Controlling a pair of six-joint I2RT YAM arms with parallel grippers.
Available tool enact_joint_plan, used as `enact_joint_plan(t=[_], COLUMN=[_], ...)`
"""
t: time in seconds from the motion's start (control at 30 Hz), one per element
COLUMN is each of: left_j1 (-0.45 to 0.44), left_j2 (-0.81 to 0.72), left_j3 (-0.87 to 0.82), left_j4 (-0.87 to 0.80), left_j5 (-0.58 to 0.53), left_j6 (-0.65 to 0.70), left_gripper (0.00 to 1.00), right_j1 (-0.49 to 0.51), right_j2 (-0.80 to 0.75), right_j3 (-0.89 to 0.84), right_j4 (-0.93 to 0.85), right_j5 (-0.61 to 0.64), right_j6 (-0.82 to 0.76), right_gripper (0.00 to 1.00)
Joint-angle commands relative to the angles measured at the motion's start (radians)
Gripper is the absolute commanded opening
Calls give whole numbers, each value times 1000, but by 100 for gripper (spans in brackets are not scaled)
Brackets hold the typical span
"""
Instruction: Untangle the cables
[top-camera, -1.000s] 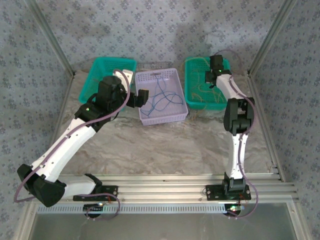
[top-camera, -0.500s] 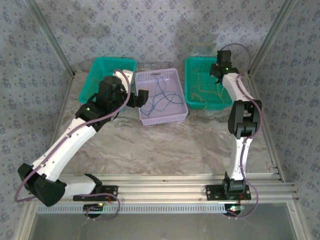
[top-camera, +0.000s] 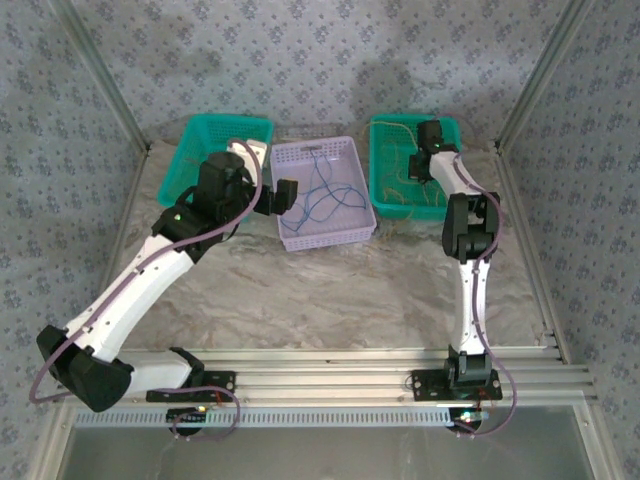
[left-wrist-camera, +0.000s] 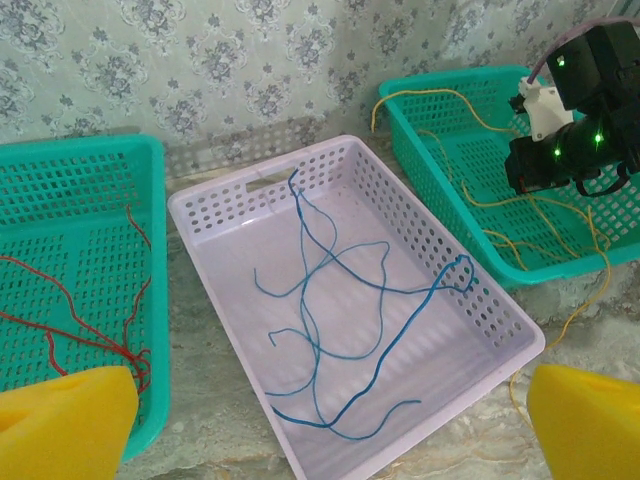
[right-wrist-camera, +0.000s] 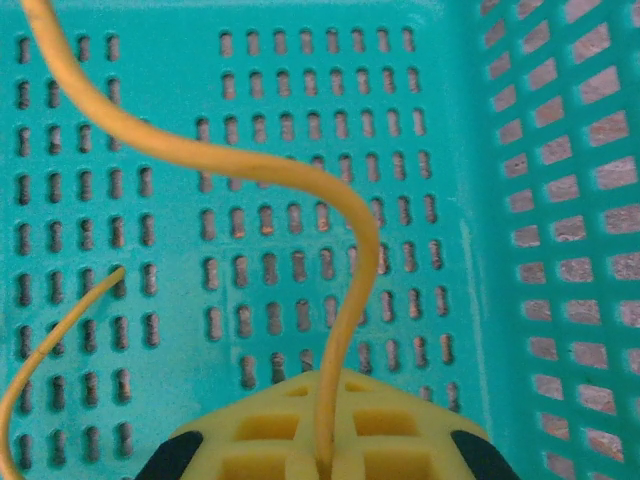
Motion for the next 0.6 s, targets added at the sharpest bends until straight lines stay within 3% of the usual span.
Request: enact_joint_plan(t=[0.0,0.2,0.37,0.57], left_j1=[8,8,10,10], left_j2=[10,24,34,43], left_j3=[9,17,19,22], left_j4=[-1,-10,-15,-21], left_j5=[8,13,11,11], left_j6=[6,6,10,10], left_gripper=[100,100,99,100], right_j1=[1,0,-10,-11], right_j2=[3,29,-108,-287], right_j3=[43,128,22,-81], right_j4=[-75,-148,-59,12], right_j5=[11,25,-13,-21], right_j6=[-22,-19,20,86], right_gripper=[0,7,40,51])
